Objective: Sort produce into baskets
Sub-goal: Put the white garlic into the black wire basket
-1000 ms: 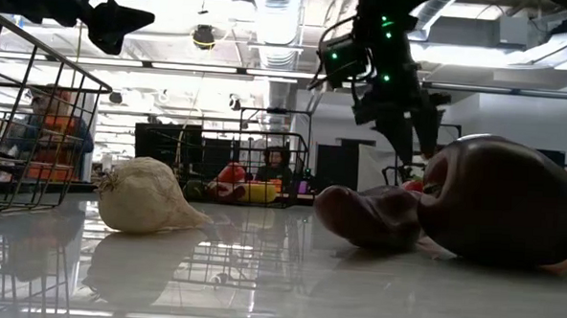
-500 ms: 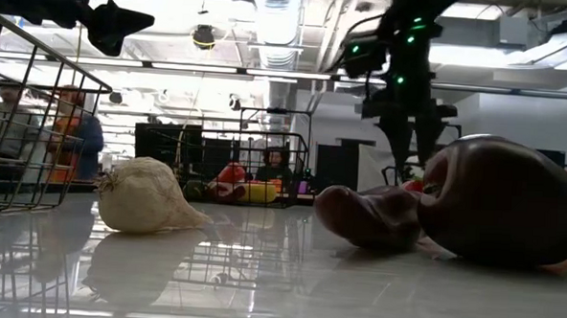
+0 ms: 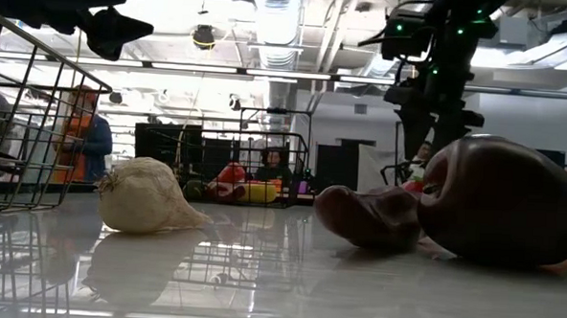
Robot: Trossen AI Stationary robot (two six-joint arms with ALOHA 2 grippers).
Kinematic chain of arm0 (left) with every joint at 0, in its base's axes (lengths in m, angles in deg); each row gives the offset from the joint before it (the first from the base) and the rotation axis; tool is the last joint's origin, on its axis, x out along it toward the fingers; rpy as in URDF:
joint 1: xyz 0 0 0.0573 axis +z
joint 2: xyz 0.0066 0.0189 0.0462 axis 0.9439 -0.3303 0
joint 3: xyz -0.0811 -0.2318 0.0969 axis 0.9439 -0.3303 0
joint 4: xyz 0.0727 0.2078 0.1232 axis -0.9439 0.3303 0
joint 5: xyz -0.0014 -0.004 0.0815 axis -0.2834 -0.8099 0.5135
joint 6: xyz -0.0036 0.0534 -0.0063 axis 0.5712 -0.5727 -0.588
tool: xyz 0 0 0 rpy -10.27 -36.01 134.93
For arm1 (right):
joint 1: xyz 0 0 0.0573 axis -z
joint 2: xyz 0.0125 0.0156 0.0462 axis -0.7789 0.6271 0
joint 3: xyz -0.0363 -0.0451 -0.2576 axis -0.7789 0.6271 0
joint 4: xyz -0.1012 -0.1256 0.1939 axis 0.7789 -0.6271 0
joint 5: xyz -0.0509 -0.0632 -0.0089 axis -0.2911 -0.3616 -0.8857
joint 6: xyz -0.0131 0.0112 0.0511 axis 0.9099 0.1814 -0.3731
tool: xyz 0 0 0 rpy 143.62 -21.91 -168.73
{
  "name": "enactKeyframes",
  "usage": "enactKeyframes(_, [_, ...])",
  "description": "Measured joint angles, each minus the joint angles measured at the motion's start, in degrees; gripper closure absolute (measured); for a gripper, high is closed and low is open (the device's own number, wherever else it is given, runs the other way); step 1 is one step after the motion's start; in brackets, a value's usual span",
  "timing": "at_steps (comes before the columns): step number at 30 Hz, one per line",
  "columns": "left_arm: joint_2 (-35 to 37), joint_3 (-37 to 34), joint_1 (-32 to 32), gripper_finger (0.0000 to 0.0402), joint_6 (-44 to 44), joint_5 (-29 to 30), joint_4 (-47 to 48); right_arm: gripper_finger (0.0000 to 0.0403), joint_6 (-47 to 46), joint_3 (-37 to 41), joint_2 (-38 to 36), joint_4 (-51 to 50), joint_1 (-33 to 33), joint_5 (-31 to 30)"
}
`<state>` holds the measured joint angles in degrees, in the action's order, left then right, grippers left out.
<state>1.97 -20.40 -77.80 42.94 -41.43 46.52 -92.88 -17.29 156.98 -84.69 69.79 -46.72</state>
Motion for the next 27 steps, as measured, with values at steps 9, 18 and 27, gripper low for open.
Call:
enactKeyframes(9, [-12.6,0.9,0.1,0.0123,-2.2,1.3,-9.7,0.0101,-3.1,0.0,0.2,0.9,-3.0,-3.2])
enactKeyframes(18, [-26.6,4.8,0.9,0.0123,-6.9,1.5,-10.4,0.0101,3.7,0.0,0.3,7.4,-6.9,-3.3])
enactKeyframes(27, [-22.6,5.0,0.9,0.0123,-6.6,3.0,-10.8,0.0101,13.5,-3.5,12.4,33.5,-21.7,-1.9])
